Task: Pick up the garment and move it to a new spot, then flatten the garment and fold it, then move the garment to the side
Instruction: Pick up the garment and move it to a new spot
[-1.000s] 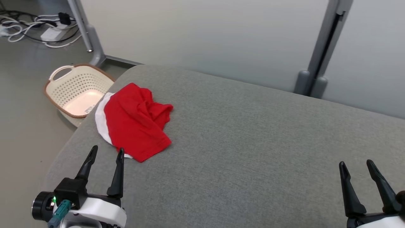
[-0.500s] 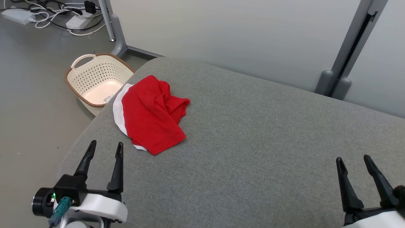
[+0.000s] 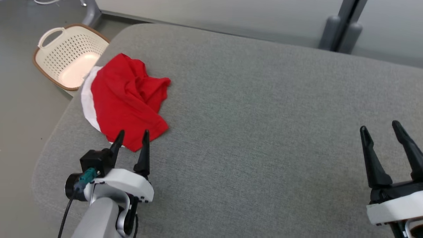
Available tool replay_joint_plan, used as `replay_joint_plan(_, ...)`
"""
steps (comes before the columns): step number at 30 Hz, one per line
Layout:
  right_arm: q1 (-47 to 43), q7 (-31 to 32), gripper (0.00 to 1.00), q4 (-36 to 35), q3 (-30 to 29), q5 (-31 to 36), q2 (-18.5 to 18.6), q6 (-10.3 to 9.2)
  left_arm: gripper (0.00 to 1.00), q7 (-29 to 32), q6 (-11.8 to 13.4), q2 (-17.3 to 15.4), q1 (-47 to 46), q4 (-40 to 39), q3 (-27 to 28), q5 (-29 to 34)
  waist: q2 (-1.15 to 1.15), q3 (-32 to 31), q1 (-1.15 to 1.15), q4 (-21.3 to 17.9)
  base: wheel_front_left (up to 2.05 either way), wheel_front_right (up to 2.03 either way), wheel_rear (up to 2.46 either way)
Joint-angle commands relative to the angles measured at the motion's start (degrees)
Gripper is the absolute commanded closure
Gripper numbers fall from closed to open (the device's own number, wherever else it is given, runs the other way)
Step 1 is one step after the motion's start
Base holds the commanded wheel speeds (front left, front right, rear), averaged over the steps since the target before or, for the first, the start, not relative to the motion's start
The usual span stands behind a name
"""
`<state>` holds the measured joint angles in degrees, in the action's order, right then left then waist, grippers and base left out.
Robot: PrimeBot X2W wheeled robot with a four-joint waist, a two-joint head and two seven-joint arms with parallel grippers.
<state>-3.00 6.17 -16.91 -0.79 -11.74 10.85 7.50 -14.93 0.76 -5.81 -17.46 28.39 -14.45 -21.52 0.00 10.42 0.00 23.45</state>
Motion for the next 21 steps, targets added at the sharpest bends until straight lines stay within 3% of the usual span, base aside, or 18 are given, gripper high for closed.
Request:
replay_joint_plan(1, 1.44, 0.59, 0.0, -1.1, -0.37, 0.33, 0.71, -0.02, 0.0, -0.25, -0.59, 0.44, -3.52, 3.6, 0.92, -1.21, 0.0, 7.05, 0.0, -4.34, 0.0, 0.0, 0.0)
replay_joint_plan(12, 4.72, 2.03, 0.0, -3.72, -2.0, -0.28, 1.89, -0.02, 0.0, 0.11, -3.65, 2.29, -19.63, 29.53, 5.88, -6.05, 0.0, 15.79, 0.0, -7.13, 0.0, 0.0, 0.0)
replay_joint_plan(13, 4.75, 1.94, 0.0, -3.58, -2.13, -0.31, 1.9, -0.02, 0.26, 0.22, -3.8, 2.47, -20.02, 30.74, 5.92, -5.92, 0.0, 15.87, 0.0, -7.12, 0.0, 0.0, 0.0)
replay_joint_plan(14, 4.87, 1.84, 0.0, -3.49, -2.19, -0.41, 1.85, -0.02, 1.0, 0.23, -3.63, 2.55, -20.45, 31.48, 6.04, -5.4, 0.0, 15.91, 0.0, -7.12, 0.0, 0.0, 0.0)
replay_joint_plan(21, 4.82, 0.81, 0.0, -2.53, -2.86, -0.32, 1.22, -0.02, 1.0, -0.2, -1.98, 1.85, -18.45, 22.66, 8.97, -0.53, 0.0, 14.05, 0.0, -6.31, 0.0, 0.0, 0.0)
